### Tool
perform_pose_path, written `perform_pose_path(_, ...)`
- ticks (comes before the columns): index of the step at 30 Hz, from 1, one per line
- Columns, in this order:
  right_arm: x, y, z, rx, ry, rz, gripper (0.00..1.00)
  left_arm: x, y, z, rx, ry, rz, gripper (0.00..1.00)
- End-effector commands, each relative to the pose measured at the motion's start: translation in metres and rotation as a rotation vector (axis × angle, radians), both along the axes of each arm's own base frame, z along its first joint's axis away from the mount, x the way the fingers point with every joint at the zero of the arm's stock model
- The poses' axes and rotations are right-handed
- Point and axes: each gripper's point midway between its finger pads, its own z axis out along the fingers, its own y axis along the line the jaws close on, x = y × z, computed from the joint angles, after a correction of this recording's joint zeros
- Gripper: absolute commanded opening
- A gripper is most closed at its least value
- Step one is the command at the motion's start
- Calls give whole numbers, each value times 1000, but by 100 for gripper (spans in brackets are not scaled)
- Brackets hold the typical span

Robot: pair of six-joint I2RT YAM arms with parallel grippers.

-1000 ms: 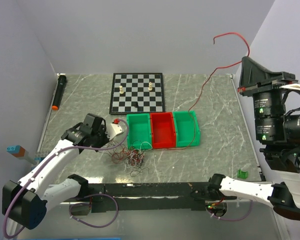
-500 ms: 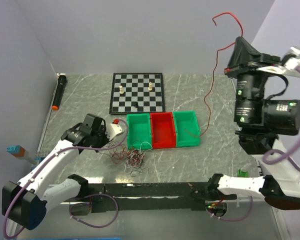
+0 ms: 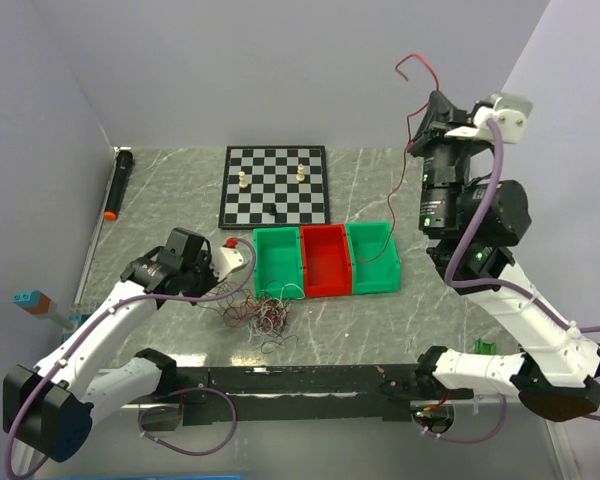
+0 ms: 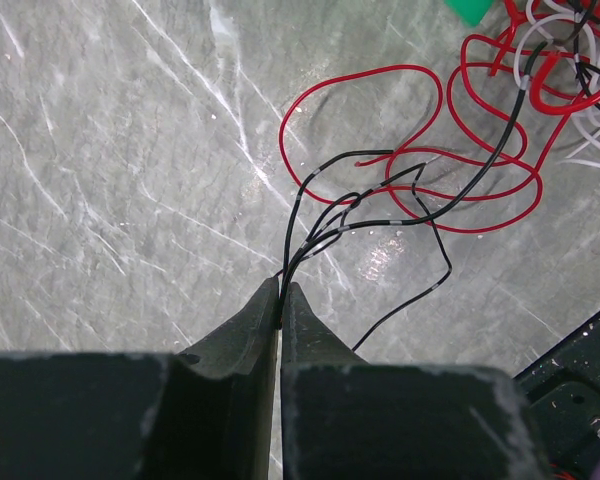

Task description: Untangle the cables

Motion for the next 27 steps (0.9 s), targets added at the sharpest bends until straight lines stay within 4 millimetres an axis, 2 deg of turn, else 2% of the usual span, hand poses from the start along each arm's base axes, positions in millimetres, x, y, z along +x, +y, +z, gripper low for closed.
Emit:
perform_pose_path(1,-1,-4,-19,72,38,29,0,-1,-2,8,-30,-16,5,9)
perform_pose_path(9,22,23,-109,93,244,112,0,0,-4,10,-40,-16,9,9)
perform_pose_path(14,29,33,-153,150,344,153,0,-1,-3,8,-36,-18,10,9)
perform_pose_path(21,29,34,-203,269,467,218,0,1,-4,8,-44,-22,13,9)
perform_pose_path(27,17,48,-228,344,539,327,0,1,-6,9,-51,-22,11,9)
